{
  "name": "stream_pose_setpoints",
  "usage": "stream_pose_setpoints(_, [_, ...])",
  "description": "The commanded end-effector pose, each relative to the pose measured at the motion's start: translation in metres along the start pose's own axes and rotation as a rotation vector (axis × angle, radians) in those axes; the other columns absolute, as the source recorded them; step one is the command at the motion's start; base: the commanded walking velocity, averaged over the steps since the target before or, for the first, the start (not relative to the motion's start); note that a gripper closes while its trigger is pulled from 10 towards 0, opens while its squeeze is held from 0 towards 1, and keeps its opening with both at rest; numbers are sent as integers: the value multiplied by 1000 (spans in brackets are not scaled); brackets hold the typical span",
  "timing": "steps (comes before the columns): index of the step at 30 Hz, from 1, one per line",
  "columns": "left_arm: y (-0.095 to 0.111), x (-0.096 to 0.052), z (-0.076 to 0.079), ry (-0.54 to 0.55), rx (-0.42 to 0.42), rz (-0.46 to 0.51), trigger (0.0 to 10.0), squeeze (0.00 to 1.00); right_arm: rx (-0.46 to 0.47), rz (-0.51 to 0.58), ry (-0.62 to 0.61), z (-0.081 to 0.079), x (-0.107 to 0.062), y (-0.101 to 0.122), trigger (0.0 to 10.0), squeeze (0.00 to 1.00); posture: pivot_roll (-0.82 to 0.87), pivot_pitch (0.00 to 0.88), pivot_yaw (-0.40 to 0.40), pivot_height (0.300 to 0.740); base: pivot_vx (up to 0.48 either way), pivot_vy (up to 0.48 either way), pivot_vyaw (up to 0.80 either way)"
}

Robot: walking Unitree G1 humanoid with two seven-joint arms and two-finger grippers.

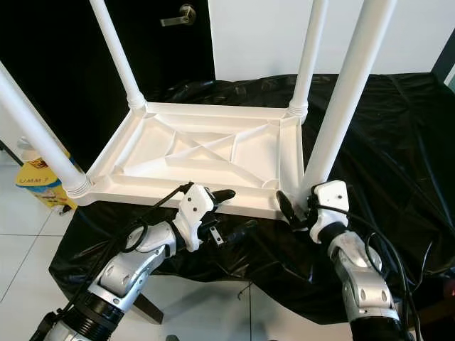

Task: Building children table

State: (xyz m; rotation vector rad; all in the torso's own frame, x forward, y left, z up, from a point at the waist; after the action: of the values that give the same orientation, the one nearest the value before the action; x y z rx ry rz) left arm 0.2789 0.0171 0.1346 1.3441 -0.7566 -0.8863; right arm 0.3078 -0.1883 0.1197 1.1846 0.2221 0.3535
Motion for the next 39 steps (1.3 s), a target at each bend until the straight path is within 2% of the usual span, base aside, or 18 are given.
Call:
stream_pose_setpoints(1, [-3, 0, 2, -47, 7, -24, 10000, 0, -4, 2, 63, -4, 5, 0, 10000, 0, 5, 0, 35, 740, 0, 0, 0])
stream_pose_setpoints(3, [-2, 0, 2, -42, 6, -21, 10000, 0, -13, 0, 98, -6, 7, -1, 10000, 0, 10, 0, 32, 740, 0, 0, 0])
stream_pose_setpoints(4, [-2, 0, 1, -39, 5, -19, 10000, 0, -19, -3, 111, -7, 7, -2, 8588, 0, 11, 0, 31, 740, 0, 0, 0])
stream_pose_setpoints(5, [-1, 0, 1, -38, 5, -18, 10000, 0, -23, -4, 118, -7, 7, -2, 2314, 0, 11, 0, 31, 740, 0, 0, 0])
stream_pose_setpoints(6, [-1, 0, 1, -38, 5, -18, 10000, 0, -23, -4, 118, -7, 7, -2, 2314, 0, 11, 0, 31, 740, 0, 0, 0])
stream_pose_setpoints(7, [-1, 0, 1, -34, 5, -17, 10000, 0, -17, -7, 123, -8, 6, -4, 0, 0, 17, 0, 26, 740, 0, 0, 0])
stream_pose_setpoints(18, [-1, -2, 1, -25, 2, -15, 10000, 0, 2, -50, 136, -10, 1, -18, 0, 0, 16, 0, 26, 740, 0, 0, 0])
stream_pose_setpoints(19, [-2, -2, 1, -27, 1, -16, 10000, 0, 8, -58, 131, -11, 0, -20, 10000, 0, 12, 0, 28, 740, 0, 0, 0])
stream_pose_setpoints(32, [-2, -2, 1, -37, 1, -21, 10000, 0, 30, -79, 48, -13, -2, -24, 10000, 0, 12, 0, 30, 740, 0, 0, 0])
stream_pose_setpoints(36, [-3, -3, 3, -42, 1, -24, 10000, 0, 64, -93, -45, -20, 0, -25, 10000, 0, 11, 0, 31, 740, 0, 0, 0])
stream_pose_setpoints(37, [-3, -2, 3, -46, 1, -25, 10000, 0, 82, -102, -101, -23, 1, -26, 10000, 0, 10, 0, 34, 740, 0, 0, 0])
stream_pose_setpoints(38, [-3, -2, 3, -46, 1, -25, 10000, 0, 82, -102, -101, -23, 1, -26, 10000, 0, 10, 0, 34, 740, 0, 0, 0])
stream_pose_setpoints(39, [-3, -2, 4, -49, 1, -26, 10000, 0, 100, -111, -164, -25, 2, -26, 10000, 0, 11, 0, 33, 740, 0, 0, 0])
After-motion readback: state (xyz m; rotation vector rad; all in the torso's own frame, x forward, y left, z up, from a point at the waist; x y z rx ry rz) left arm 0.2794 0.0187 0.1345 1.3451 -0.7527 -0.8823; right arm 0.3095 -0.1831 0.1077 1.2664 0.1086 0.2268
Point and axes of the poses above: a point about 5 cm out from each wrist's last joint towards the gripper, its own x axis pointing out of the wrist towards the gripper, its own y axis along the axis of the wrist's last joint, z = x × y, the point moved 3 cm from there along x, pointing out of the wrist towards the gripper, and after that the axes turned 14 degrees about -x, right-handed, at the moved point
